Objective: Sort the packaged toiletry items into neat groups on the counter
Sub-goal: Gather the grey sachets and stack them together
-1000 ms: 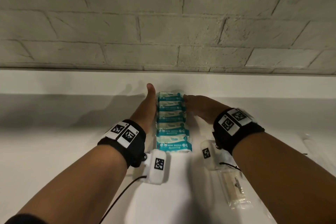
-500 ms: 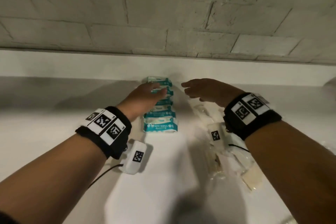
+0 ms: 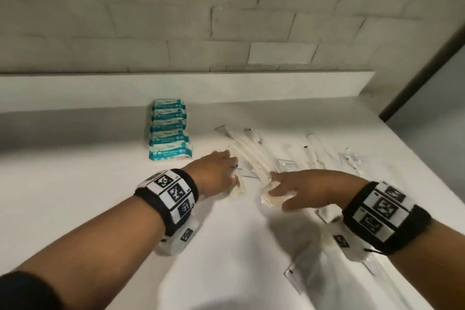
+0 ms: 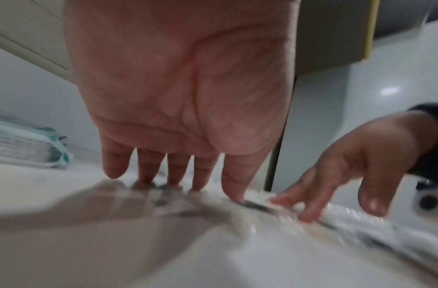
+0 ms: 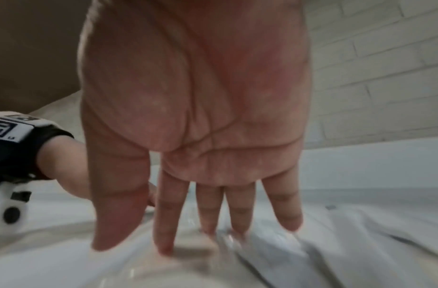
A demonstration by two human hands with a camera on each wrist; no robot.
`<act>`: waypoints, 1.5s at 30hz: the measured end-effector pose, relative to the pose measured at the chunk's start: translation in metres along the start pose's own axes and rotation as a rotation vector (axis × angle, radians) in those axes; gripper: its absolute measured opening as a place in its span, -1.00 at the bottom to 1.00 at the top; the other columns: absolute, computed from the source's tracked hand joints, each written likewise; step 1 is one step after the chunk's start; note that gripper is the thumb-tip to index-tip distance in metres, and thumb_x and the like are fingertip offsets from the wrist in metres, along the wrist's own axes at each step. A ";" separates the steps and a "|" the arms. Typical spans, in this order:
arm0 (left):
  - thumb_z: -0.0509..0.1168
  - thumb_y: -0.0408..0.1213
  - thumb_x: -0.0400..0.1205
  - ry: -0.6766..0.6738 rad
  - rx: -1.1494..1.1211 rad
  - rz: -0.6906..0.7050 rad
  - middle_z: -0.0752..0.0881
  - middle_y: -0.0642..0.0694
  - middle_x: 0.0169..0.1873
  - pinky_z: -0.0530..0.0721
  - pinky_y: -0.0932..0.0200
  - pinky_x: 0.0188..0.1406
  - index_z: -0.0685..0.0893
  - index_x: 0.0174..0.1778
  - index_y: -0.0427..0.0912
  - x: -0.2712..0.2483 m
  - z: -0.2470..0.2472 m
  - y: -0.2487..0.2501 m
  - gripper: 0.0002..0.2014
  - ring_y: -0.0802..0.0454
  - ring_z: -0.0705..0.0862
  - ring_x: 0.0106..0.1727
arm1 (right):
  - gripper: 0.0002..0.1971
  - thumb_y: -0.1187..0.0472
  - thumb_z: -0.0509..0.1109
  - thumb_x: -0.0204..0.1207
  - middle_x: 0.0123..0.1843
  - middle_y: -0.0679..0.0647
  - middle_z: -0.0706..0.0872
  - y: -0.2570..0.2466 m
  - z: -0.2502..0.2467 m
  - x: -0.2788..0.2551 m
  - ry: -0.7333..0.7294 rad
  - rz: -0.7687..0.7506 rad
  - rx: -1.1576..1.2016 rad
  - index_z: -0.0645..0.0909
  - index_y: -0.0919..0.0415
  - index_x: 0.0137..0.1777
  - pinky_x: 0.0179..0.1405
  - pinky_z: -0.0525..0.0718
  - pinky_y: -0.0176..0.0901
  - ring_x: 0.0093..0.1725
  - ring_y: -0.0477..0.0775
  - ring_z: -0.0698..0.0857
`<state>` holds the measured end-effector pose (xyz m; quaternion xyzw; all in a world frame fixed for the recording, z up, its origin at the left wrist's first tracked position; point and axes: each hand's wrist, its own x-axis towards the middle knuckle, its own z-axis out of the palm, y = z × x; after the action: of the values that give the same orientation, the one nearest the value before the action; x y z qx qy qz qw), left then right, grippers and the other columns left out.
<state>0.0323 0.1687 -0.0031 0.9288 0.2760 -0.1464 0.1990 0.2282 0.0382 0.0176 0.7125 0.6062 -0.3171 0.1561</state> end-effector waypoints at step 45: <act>0.21 -0.03 0.63 0.090 0.113 -0.211 0.49 -0.03 0.01 0.53 0.09 0.09 0.59 0.22 0.04 0.009 0.033 0.134 -0.73 -0.09 0.59 0.14 | -0.88 0.22 0.42 0.55 -0.09 -0.09 0.71 0.114 -0.026 -0.054 0.131 -0.296 0.203 0.58 0.01 0.02 -0.18 0.58 -0.15 -0.13 0.03 0.66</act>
<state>0.1110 0.0549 0.0029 0.9100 0.3722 -0.1400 0.1173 0.3418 -0.0114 0.0532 0.6469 0.6780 -0.3489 -0.0046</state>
